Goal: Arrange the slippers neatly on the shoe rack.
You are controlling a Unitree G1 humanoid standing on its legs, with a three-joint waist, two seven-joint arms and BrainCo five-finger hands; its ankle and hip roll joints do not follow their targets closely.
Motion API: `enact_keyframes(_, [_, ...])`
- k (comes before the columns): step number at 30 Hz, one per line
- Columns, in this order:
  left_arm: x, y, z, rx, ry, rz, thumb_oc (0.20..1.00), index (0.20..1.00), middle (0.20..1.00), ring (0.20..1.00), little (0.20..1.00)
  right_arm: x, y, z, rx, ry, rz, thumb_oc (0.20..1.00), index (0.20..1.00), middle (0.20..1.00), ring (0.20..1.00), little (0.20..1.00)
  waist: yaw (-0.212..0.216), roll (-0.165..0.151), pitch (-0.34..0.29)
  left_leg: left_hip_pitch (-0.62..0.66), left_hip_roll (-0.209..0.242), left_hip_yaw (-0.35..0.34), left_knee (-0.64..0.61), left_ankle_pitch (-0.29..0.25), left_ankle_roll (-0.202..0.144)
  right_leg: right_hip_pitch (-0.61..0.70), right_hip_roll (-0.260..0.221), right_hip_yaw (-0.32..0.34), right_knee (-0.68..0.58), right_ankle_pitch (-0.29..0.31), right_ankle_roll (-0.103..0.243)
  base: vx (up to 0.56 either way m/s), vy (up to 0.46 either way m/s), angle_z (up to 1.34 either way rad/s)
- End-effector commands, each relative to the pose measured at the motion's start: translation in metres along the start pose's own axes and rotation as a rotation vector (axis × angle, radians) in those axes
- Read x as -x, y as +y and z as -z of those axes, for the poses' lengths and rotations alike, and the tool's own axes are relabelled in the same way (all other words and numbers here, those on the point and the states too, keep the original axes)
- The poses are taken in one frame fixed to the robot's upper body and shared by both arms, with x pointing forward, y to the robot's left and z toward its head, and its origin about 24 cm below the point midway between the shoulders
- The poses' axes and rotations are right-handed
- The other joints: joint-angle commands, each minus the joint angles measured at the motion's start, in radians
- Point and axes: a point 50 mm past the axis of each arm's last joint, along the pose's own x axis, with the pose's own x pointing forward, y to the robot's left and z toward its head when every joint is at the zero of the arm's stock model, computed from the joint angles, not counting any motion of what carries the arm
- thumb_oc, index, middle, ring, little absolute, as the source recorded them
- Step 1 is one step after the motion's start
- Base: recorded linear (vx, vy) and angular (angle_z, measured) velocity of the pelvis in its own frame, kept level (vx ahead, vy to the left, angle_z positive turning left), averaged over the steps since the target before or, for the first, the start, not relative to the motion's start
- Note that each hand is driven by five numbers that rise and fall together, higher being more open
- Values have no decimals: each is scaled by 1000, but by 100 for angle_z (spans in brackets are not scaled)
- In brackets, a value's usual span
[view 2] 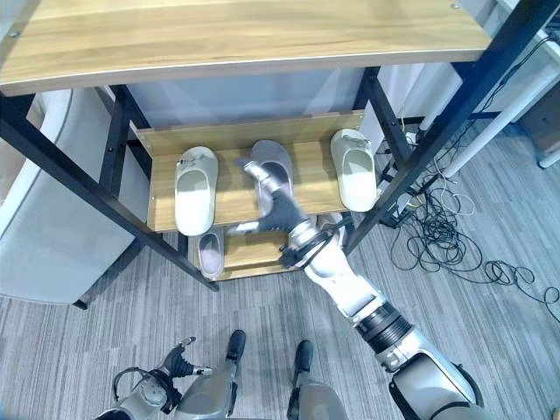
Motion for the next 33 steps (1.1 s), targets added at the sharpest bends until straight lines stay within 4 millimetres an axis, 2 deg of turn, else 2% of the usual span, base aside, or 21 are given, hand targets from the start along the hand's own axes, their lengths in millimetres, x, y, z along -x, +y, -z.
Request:
enact_keyframes(1, [-2,-18,-19,-22,-67,40,1000,1000,1000,1000,1000,-10,-42,-15,110,-100,200,1000,1000,1000,1000,1000,36,-5,27,-60,-14,-30,103,-118,62,-13,-73,15,200,-194,78,21,3,8])
enact_keyframes(3, [-1,-17,-16,-22,-53,39,1000,1000,1000,1000,1000,-8,-57,-5,133,-53,279,1000,1000,1000,1000,1000,42,-7,29,-69,-18,-37,109,-121,63,-14,-75,9,201,-194,78,23,8,13])
enact_keyframes(4, [-1,-16,-13,-22,-43,41,1000,1000,1000,1000,1000,-7,-72,4,181,-11,339,1000,1000,1000,1000,1000,51,-8,32,-77,-21,-45,115,-123,64,-16,-77,3,201,-194,79,19,12,9])
enact_keyframes(5, [-1,-16,-13,-22,-44,41,1000,1000,1000,1000,1000,-7,-72,4,181,-12,340,1000,1000,1000,1000,1000,51,-7,32,-78,-21,-46,116,-124,64,-16,-78,3,201,-194,79,18,12,5])
enact_keyframes(7, [0,-16,-10,-32,-38,44,1000,1000,1000,1000,1000,-6,-88,13,240,36,393,1000,1000,1000,1000,1000,59,-8,37,-88,-24,-51,123,-125,63,-18,-79,-1,201,-194,80,8,13,10])
enact_keyframes(9, [-1,-13,-8,-35,-29,44,1000,1000,1000,1000,1000,-12,-112,24,265,107,468,1000,1000,1000,1000,1000,77,-11,47,-110,-31,-64,133,-124,62,-28,-80,-10,200,-190,81,6,22,11])
enact_keyframes(14, [-2,-8,-8,-22,-24,31,1000,1000,1000,1000,1000,-20,-128,26,324,143,497,1000,1000,1000,1000,1000,96,-20,55,-134,-39,-82,141,-124,59,-32,-80,-28,194,-189,80,25,7,14])
enact_keyframes(19, [-5,-3,-12,-4,-38,11,1000,1000,1000,1000,1000,-19,-139,31,366,185,520,1000,1000,1000,1000,1000,104,-25,62,-150,-44,-94,147,-124,56,-35,-80,-38,190,-187,80,22,7,14])
enact_keyframes(20, [-5,-1,-13,4,-41,2,1000,1000,1000,1000,1000,-19,-145,33,436,209,505,1000,1000,1000,1000,1000,108,-28,66,-157,-45,-98,148,-123,55,-38,-80,-41,186,-186,81,15,7,14])
enact_keyframes(22, [-6,0,-15,7,-46,-3,1000,1000,1000,1000,1000,-19,-147,33,450,216,504,1000,1000,1000,1000,1000,111,-29,67,-160,-46,-101,148,-122,55,-39,-81,-43,185,-184,81,13,5,8])
enact_keyframes(24, [-6,0,-16,10,-49,0,1000,1000,1000,1000,1000,-16,-151,41,479,262,499,1000,1000,1000,1000,1000,115,-29,70,-166,-48,-107,149,-120,54,-41,-81,-47,183,-183,81,0,0,0])
enact_keyframes(29, [-7,2,-17,30,-40,-14,1000,1000,1000,1000,1000,-18,-149,41,470,267,488,1000,1000,1000,1000,1000,115,-33,79,-178,-53,-113,152,-120,53,-47,-83,-53,183,-184,81,0,0,0])
enact_keyframes(33, [-8,2,-18,41,-45,-13,1000,1000,1000,1000,1000,-14,-146,53,467,323,481,1000,1000,1000,1000,1000,122,-34,83,-188,-61,-128,150,-118,53,-50,-84,-63,183,-184,82,7,-8,10])
